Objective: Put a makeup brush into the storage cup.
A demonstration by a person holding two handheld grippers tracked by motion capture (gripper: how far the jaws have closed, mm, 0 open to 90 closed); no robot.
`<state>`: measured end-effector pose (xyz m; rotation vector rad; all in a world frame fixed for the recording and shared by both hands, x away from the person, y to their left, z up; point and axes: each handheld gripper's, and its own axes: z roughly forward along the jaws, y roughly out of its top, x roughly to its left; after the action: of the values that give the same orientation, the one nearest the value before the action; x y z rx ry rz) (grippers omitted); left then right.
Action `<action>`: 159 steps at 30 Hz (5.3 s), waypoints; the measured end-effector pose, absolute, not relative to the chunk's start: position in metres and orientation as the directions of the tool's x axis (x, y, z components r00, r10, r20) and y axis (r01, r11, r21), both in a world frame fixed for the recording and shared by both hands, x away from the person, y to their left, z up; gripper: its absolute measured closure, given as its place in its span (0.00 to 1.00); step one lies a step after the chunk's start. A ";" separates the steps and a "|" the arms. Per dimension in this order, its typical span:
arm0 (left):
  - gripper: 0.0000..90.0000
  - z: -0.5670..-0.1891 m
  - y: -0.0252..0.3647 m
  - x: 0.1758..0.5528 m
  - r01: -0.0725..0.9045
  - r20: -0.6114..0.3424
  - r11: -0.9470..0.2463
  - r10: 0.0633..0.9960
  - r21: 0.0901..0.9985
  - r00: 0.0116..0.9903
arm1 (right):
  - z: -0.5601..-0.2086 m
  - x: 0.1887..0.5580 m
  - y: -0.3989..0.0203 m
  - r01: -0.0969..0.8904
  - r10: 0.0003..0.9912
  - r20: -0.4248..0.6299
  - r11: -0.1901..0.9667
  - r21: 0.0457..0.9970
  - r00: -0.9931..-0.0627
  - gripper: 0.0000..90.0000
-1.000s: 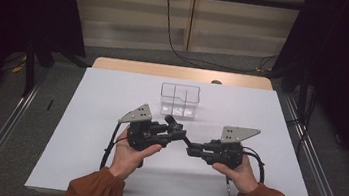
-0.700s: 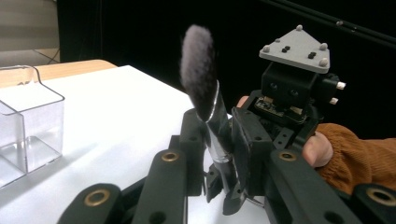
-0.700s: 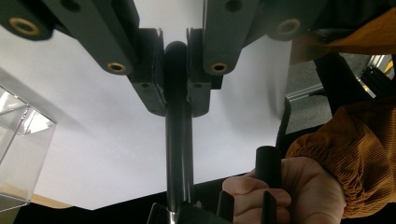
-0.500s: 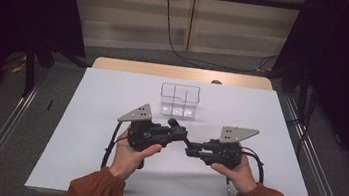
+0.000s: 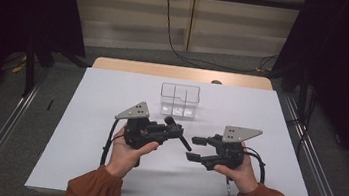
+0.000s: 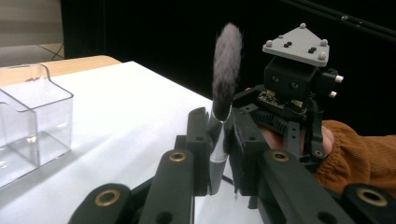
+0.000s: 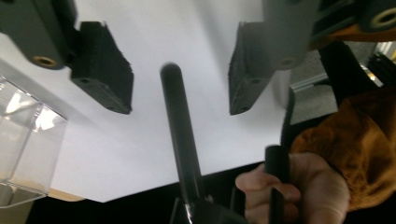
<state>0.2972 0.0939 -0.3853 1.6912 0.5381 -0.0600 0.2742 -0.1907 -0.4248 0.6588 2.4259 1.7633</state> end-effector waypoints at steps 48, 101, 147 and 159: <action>0.89 -0.357 0.100 0.308 0.357 -0.224 -0.386 0.347 0.851 0.910 | -0.423 0.274 -0.184 0.204 0.432 0.081 0.248 0.947 -0.898 0.00; 0.89 -0.375 0.092 0.314 0.403 -0.254 -0.417 0.368 0.815 0.894 | -0.432 0.289 -0.138 0.266 0.379 0.160 0.246 0.932 -0.911 0.84; 0.15 -0.387 0.127 0.303 0.364 -0.207 -0.228 0.511 0.903 0.834 | -0.427 0.294 -0.154 0.258 0.448 0.136 0.221 0.941 -0.884 0.89; 0.05 -0.397 0.153 0.297 0.341 -0.196 -0.207 0.511 0.917 0.837 | -0.424 0.294 -0.160 0.257 0.469 0.134 0.209 0.944 -0.873 0.89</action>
<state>0.2973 0.1533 -0.3971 1.8175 0.6478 0.1768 0.2945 -0.1600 -0.4245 0.6977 2.2950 1.7337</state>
